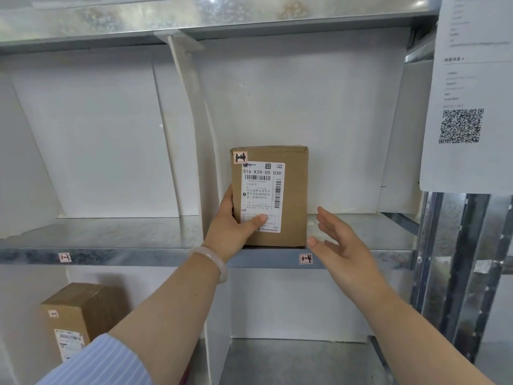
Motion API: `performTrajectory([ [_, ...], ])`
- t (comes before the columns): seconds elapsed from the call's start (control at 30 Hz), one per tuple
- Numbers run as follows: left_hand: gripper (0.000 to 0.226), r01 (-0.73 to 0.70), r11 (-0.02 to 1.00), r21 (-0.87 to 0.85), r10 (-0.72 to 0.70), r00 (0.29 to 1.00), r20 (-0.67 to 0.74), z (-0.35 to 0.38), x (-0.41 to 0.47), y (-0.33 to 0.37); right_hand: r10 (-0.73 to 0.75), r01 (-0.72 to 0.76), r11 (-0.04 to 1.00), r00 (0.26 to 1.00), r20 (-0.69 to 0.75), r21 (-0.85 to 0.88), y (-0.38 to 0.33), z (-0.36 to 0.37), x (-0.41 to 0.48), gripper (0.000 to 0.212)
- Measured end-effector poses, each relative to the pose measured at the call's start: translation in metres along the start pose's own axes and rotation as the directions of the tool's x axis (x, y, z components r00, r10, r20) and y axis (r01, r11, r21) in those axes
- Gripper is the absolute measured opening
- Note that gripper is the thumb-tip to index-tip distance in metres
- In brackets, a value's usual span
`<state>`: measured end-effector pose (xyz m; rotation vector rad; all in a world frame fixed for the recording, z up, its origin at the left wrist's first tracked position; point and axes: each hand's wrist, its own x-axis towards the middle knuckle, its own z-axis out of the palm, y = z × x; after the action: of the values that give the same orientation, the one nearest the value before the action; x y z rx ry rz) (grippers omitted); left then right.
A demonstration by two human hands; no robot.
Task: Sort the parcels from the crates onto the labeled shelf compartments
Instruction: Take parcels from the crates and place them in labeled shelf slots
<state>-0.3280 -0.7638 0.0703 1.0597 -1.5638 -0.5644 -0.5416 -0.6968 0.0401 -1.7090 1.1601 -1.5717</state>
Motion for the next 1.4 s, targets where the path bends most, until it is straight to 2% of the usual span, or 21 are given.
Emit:
performTrajectory([
  [0.17, 0.079, 0.011, 1.000, 0.008, -0.011, 1.000, -0.021, 0.003, -0.004, 0.001, -0.071, 0.070, 0.990, 0.997, -0.004, -0.123, 0.007, 0.003, -0.002, 0.064],
  [0.27, 0.099, 0.043, 0.998, 0.049, -0.042, 0.999, -0.033, -0.001, -0.018, 0.009, -0.233, 0.231, 0.901, 0.972, 0.038, -0.366, 0.005, 0.008, -0.009, 0.067],
  [0.33, 0.100, 0.021, 0.989, 0.144, -0.015, 0.999, -0.041, -0.009, -0.033, 0.010, -0.314, 0.324, 0.836, 0.944, 0.098, -0.442, 0.000, 0.016, -0.015, 0.069],
  [0.4, 0.090, -0.072, 0.960, 0.271, 0.086, 0.996, -0.038, -0.023, -0.056, 0.004, -0.367, 0.389, 0.801, 0.920, 0.142, -0.454, -0.005, 0.030, -0.024, 0.070],
  [0.47, 0.074, -0.155, 0.888, 0.432, 0.192, 0.981, -0.042, -0.043, -0.088, -0.006, -0.378, 0.434, 0.775, 0.901, 0.213, -0.459, -0.009, 0.052, -0.036, 0.071],
  [0.53, 0.068, -0.175, 0.759, 0.628, 0.258, 0.965, -0.044, -0.072, -0.119, -0.022, -0.349, 0.481, 0.743, 0.872, 0.344, -0.466, -0.012, 0.082, -0.052, 0.073],
  [0.63, 0.068, -0.043, 0.575, 0.817, 0.191, 0.978, -0.082, -0.129, -0.163, -0.046, -0.261, 0.536, 0.707, 0.804, 0.534, -0.461, -0.018, 0.134, -0.074, 0.079],
  [0.73, 0.068, 0.103, 0.438, 0.893, 0.111, 0.980, -0.167, -0.191, -0.208, -0.057, -0.196, 0.571, 0.709, 0.724, 0.662, -0.415, -0.034, 0.187, -0.093, 0.083],
  [0.93, 0.067, 0.255, 0.274, 0.927, 0.041, 0.960, -0.276, -0.316, -0.313, -0.052, -0.311, 0.666, 0.724, 0.544, 0.779, -0.176, -0.077, 0.318, -0.158, 0.084],
  [1.0, 0.069, 0.336, 0.230, 0.913, 0.017, 0.937, -0.349, -0.360, -0.356, -0.046, -0.355, 0.698, 0.711, 0.460, 0.814, -0.084, -0.098, 0.363, -0.188, 0.084],
  [1.13, 0.070, 0.487, 0.130, 0.864, -0.015, 0.872, -0.489, -0.438, -0.448, -0.031, -0.401, 0.702, 0.710, 0.335, 0.852, 0.057, -0.142, 0.444, -0.255, 0.086],
  [1.27, 0.070, 0.590, 0.042, 0.806, -0.028, 0.807, -0.590, -0.494, -0.531, -0.018, -0.454, 0.694, 0.697, 0.227, 0.862, 0.184, -0.181, 0.510, -0.323, 0.090],
  [1.4, 0.069, 0.682, -0.033, 0.730, -0.013, 0.730, -0.683, -0.535, -0.603, -0.003, -0.479, 0.683, 0.664, 0.075, 0.875, 0.305, -0.218, 0.558, -0.386, 0.089],
])
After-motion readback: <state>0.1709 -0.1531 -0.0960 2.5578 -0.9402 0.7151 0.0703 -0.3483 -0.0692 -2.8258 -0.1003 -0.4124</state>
